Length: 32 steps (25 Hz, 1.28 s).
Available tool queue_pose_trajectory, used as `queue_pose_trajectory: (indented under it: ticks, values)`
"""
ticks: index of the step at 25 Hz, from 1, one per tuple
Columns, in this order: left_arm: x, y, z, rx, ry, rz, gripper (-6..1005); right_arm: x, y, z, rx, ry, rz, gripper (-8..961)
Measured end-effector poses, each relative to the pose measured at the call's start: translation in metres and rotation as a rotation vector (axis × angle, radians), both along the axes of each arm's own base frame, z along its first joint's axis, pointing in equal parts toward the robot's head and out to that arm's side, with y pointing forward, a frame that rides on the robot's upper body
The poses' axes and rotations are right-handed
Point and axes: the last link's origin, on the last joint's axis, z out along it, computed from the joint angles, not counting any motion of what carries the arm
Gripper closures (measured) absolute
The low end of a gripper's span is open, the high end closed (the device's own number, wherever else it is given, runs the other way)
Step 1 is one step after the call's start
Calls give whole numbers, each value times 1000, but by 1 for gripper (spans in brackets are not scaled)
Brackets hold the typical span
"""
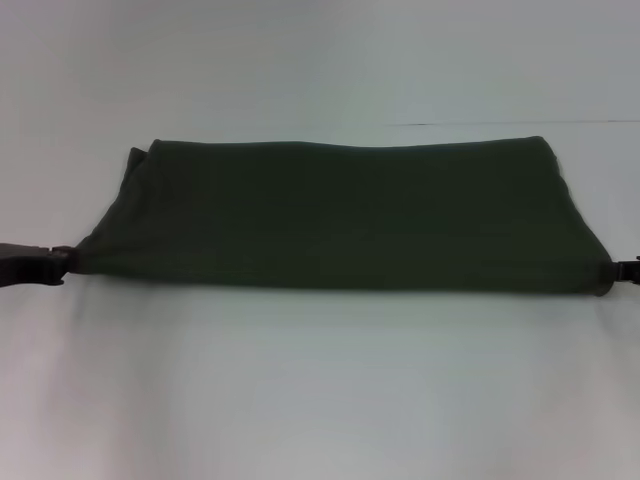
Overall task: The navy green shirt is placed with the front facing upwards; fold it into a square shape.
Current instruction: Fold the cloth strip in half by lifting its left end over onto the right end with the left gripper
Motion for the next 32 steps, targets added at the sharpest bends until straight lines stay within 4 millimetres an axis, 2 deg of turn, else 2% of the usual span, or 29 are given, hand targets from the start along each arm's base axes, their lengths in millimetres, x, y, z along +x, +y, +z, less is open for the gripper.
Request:
queue_pose_trajectory:
  ticks: [11, 17, 20, 24, 29, 32]
  values:
    - [-1, -3, 2, 16, -34, 13, 998, -1, -3, -5, -8, 10, 10, 946]
    - [3, -7, 9, 12, -108, 6, 945, -5, -7, -6, -16, 45, 31, 865]
    - [5, -10, 16, 29, -148, 2, 905, -5, -8, 0, -9, 53, 37, 825]
    - [8, -16, 24, 43, -216, 27, 853, -2, -12, 16, 43, 67, 47, 771]
    - [9, -27, 26, 25, -310, 87, 666, -10, -16, 40, 110, 104, 117, 572]
    - [11, -33, 23, 0, -385, 120, 420, -22, -14, 42, 97, 132, 194, 453]
